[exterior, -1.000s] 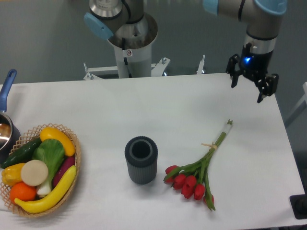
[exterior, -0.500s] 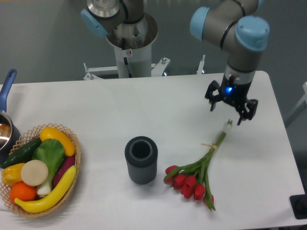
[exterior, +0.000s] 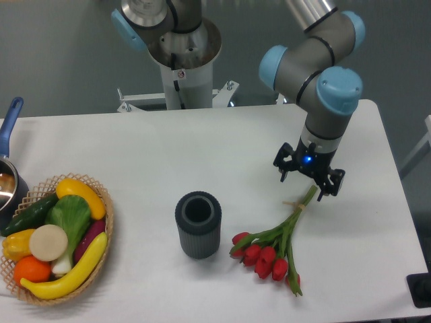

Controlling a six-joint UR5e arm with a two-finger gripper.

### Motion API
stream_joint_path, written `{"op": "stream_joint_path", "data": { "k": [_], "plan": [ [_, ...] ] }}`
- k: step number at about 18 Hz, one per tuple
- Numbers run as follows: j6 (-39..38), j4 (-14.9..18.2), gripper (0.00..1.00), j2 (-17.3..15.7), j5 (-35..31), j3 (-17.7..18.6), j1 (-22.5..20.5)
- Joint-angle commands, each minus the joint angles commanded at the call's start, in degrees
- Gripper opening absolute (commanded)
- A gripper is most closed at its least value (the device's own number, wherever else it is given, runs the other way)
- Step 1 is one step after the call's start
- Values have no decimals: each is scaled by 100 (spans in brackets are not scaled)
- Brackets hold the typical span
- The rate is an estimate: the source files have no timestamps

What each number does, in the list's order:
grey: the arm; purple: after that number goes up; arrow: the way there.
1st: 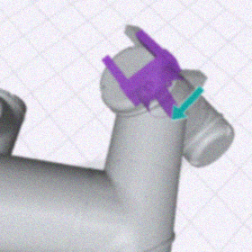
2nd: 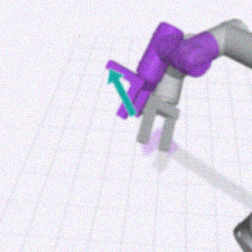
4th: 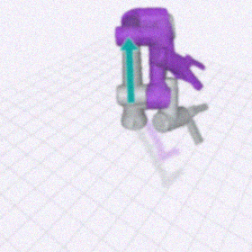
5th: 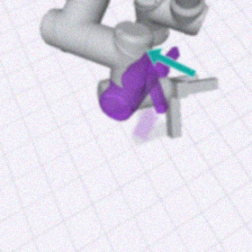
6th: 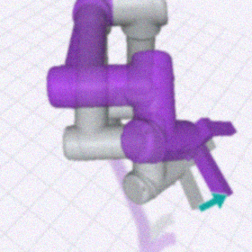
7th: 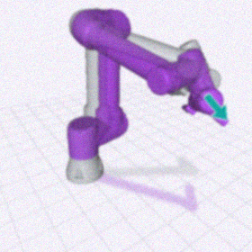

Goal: Pick up the flowers from the table
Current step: 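Move the open gripper down toward the stems of the red tulips, then lower the gripper around the tulip stems and close it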

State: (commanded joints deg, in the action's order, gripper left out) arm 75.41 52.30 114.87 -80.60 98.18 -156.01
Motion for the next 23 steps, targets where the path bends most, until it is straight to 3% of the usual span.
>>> {"op": "stream_joint_path", "data": {
  "k": [7, 11, 23],
  "plan": [
    [-9, 9, 100, 440, 26, -229, 96],
    [-53, -263, 100, 668, 26, -308, 211],
    [-9, -316, 98, 897, -17, -492, 334]
  ]
}}
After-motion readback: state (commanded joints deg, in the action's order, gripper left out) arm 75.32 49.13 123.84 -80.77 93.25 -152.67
